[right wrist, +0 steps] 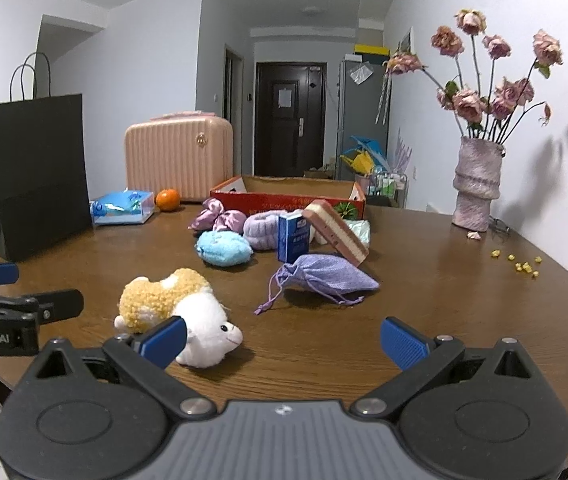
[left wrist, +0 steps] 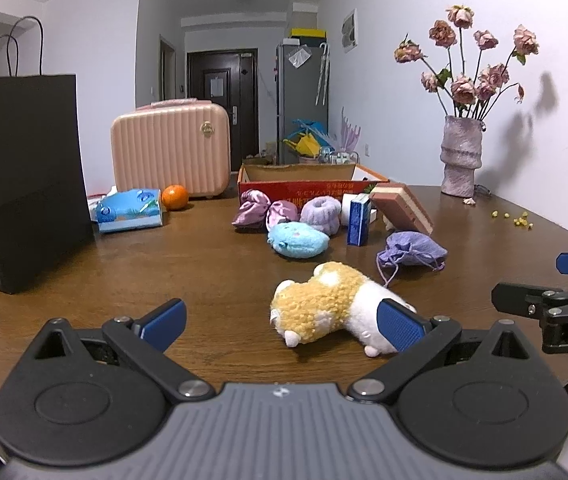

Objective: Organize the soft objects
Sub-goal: 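Reach the right gripper to the yellow-and-white plush toy and close on it, then grasp the purple drawstring pouch with the left gripper while the right gripper lifts the plush, then carry the plush and the pouch in both grippers over the cardboard box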

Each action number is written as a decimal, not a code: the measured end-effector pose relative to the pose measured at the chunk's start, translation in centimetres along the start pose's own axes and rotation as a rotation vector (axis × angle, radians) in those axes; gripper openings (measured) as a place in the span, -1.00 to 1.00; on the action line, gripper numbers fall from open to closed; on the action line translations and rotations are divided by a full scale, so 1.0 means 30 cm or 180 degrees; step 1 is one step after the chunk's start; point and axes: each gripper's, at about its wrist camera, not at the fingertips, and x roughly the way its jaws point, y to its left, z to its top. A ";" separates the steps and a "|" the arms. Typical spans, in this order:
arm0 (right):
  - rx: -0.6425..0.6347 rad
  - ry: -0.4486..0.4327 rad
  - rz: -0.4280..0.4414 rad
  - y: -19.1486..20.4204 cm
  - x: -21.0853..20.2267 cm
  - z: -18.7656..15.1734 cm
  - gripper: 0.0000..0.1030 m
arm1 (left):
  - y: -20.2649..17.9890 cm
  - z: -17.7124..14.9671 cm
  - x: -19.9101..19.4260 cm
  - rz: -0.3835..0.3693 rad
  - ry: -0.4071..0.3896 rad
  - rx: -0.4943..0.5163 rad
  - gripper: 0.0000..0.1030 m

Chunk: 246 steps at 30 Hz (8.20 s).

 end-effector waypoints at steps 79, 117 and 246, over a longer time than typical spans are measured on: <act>-0.0022 0.0212 0.0098 -0.238 0.480 0.163 -0.09 | -0.049 0.205 0.533 -0.0232 0.0421 -0.0063 1.00; 0.0135 0.0307 -0.0153 -0.643 0.655 0.172 -0.09 | -0.569 0.216 0.983 -0.0507 0.0869 0.0284 1.00; 0.0296 0.0366 -0.0536 -0.288 1.590 0.755 0.04 | 0.037 0.768 1.551 -0.0030 -0.0034 -0.0791 -0.03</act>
